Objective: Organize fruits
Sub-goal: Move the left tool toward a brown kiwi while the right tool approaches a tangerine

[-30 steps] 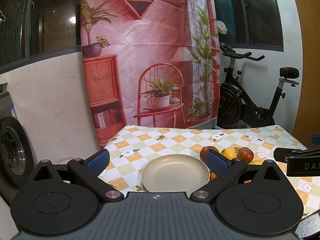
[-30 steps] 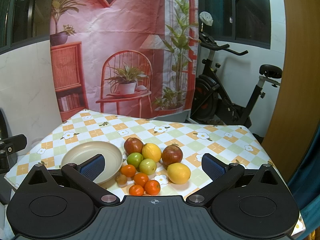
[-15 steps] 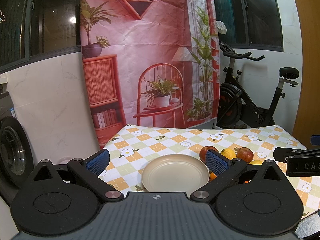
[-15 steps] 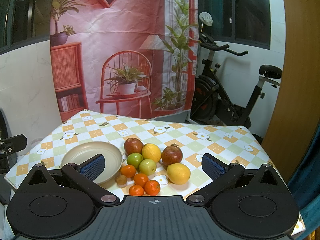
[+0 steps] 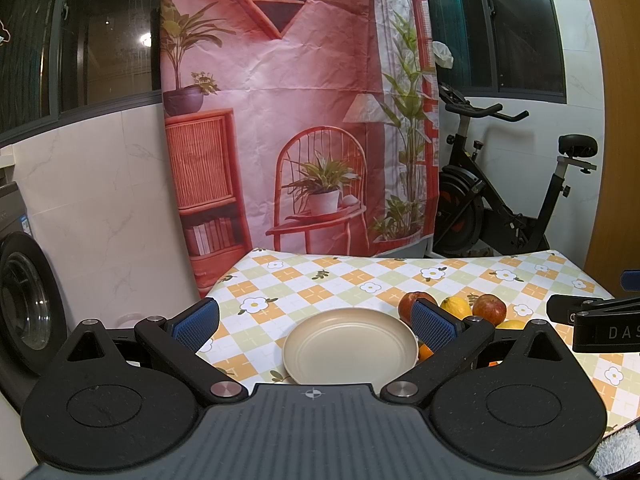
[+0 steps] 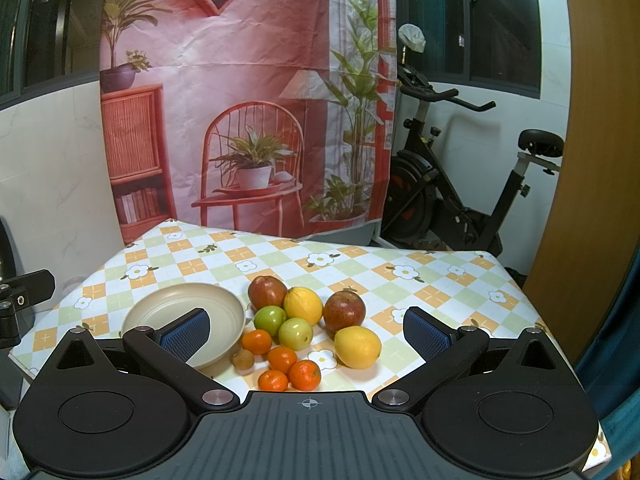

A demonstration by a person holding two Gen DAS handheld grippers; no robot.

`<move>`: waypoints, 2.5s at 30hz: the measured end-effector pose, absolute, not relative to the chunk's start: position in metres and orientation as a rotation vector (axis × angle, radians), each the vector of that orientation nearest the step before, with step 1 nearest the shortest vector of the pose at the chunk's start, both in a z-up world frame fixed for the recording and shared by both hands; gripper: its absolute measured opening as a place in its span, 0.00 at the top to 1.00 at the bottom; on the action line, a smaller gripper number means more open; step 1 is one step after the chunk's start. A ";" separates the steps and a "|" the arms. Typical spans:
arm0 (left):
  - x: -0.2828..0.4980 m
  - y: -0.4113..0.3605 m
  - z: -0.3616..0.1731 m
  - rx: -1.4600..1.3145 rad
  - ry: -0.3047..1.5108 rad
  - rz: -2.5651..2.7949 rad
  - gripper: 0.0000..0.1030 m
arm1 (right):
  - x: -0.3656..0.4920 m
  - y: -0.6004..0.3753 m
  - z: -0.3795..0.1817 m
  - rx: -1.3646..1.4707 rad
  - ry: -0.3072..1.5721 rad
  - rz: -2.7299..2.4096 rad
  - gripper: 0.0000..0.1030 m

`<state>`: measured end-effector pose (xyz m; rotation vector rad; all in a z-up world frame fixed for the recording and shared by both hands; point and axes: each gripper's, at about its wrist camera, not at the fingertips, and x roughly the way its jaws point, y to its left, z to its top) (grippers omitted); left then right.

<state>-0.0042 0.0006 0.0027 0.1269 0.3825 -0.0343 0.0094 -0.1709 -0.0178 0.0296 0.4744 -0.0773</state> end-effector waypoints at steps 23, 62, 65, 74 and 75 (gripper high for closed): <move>0.056 -0.009 -0.010 0.056 0.349 -0.110 0.03 | 0.062 -0.244 -0.051 0.076 0.327 -0.007 0.00; 0.113 -0.055 -0.124 0.083 0.543 -0.225 0.15 | 0.103 -0.245 -0.185 -0.008 0.500 0.319 0.32; 0.114 -0.056 -0.126 0.081 0.550 -0.229 0.18 | 0.109 -0.248 -0.181 0.002 0.499 0.338 0.38; 0.117 -0.051 -0.130 0.055 0.592 -0.246 0.31 | 0.129 -0.249 -0.184 0.038 0.538 0.354 0.54; 0.117 -0.051 -0.131 0.050 0.601 -0.250 0.32 | 0.129 -0.248 -0.185 0.035 0.542 0.356 0.55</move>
